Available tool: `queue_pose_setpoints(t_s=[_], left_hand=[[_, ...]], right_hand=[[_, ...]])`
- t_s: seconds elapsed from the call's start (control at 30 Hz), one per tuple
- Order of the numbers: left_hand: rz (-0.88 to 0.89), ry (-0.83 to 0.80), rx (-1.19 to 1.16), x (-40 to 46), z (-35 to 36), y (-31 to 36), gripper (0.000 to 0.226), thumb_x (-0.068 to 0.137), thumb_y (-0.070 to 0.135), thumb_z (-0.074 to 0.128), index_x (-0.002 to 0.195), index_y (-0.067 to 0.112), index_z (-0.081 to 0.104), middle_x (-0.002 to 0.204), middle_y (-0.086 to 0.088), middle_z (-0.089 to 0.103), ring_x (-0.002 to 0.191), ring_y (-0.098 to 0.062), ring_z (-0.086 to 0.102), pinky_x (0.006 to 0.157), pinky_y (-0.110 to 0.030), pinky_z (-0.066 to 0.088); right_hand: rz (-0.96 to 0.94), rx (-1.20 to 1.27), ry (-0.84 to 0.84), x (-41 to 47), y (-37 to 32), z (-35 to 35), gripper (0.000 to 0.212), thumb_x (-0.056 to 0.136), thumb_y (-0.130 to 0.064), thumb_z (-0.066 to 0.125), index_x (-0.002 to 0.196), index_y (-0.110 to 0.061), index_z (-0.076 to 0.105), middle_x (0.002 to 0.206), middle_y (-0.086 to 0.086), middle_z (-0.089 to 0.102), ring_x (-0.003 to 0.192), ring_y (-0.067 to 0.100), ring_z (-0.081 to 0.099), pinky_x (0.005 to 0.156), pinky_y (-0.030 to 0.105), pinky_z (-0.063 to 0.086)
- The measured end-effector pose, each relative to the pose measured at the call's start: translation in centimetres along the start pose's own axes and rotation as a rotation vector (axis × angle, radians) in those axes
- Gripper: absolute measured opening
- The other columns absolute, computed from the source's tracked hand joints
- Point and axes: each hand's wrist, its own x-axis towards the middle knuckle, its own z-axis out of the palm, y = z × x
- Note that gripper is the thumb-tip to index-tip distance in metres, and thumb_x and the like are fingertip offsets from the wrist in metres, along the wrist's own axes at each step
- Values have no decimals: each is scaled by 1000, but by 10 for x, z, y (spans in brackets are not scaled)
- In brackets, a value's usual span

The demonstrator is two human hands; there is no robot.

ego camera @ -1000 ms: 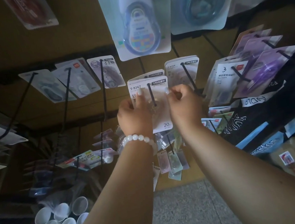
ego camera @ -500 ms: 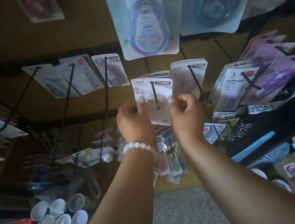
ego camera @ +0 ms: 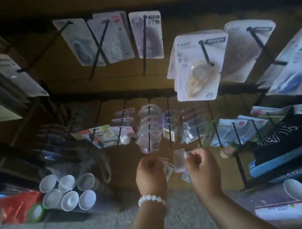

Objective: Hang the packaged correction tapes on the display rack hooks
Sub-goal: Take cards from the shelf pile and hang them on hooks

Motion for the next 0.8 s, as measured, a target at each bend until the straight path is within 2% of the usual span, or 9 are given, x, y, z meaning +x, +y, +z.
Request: queue_pose_setpoints(t_s=[0.07, 0.13, 0.23, 0.37, 0.5, 0.57, 0.63, 0.73, 0.8], left_hand=[[-30, -21, 46, 14, 2, -36, 10, 87, 17, 59, 92, 14, 68, 90, -5, 70, 89, -27, 64, 76, -32, 48], [-51, -37, 87, 30, 5, -69, 15, 89, 16, 57, 97, 13, 69, 95, -5, 70, 92, -26, 63, 79, -31, 48], [-86, -77, 119, 59, 15, -115, 21, 91, 14, 53, 106, 15, 67, 94, 0, 65, 88, -22, 60, 74, -25, 42], [-123, -163, 119, 94, 36, -175, 36, 90, 5, 46, 120, 13, 63, 111, -5, 65, 95, -21, 57, 80, -26, 42], [-136, -258, 204, 133, 62, -230, 44, 90, 6, 43, 132, 15, 55, 124, -15, 63, 108, -34, 63, 83, -35, 53], [-135, -306, 258, 150, 73, -252, 47, 91, 9, 46, 136, 16, 51, 125, -19, 62, 112, -37, 62, 89, -38, 53], [-133, -337, 303, 169, 85, -275, 50, 91, 11, 49, 141, 17, 46, 132, -16, 60, 119, -35, 59, 93, -34, 50], [-148, -408, 308, 199, 104, -301, 53, 94, 18, 50, 145, 19, 38, 144, -9, 47, 123, -31, 56, 95, -30, 48], [-129, -400, 292, 212, 113, -305, 53, 96, 26, 52, 146, 18, 38, 148, -10, 42, 125, -32, 53, 97, -32, 48]], right_hand=[[91, -41, -72, -4, 26, 24, 13, 85, -19, 62, 92, -8, 63, 78, -2, 57, 79, 22, 58, 58, 26, 34], [175, -79, -147, -6, 54, 50, 19, 85, -23, 62, 96, -7, 62, 88, 5, 66, 88, 26, 62, 66, 25, 33], [291, -136, -275, -3, 100, 91, 25, 87, -28, 60, 103, -8, 60, 104, 11, 68, 99, 30, 62, 69, 26, 33], [428, -122, -423, 6, 162, 144, 31, 87, -34, 60, 103, -8, 61, 106, 11, 67, 103, 30, 61, 71, 27, 33], [526, -147, -523, 20, 223, 196, 32, 86, -38, 59, 81, -6, 56, 76, 10, 55, 84, 28, 57, 68, 27, 32], [573, -155, -529, 26, 250, 219, 39, 82, -43, 60, 85, -4, 59, 78, 11, 55, 80, 27, 57, 67, 28, 36], [637, -136, -501, 33, 272, 240, 42, 79, -47, 62, 89, -6, 60, 84, 11, 57, 83, 29, 61, 68, 31, 40], [739, -24, -492, 43, 294, 264, 31, 81, -39, 62, 81, -9, 55, 82, 11, 57, 73, 26, 55, 66, 31, 41], [828, 61, -494, 49, 303, 276, 32, 82, -37, 63, 72, -9, 52, 73, 9, 54, 63, 24, 53, 61, 29, 43]])
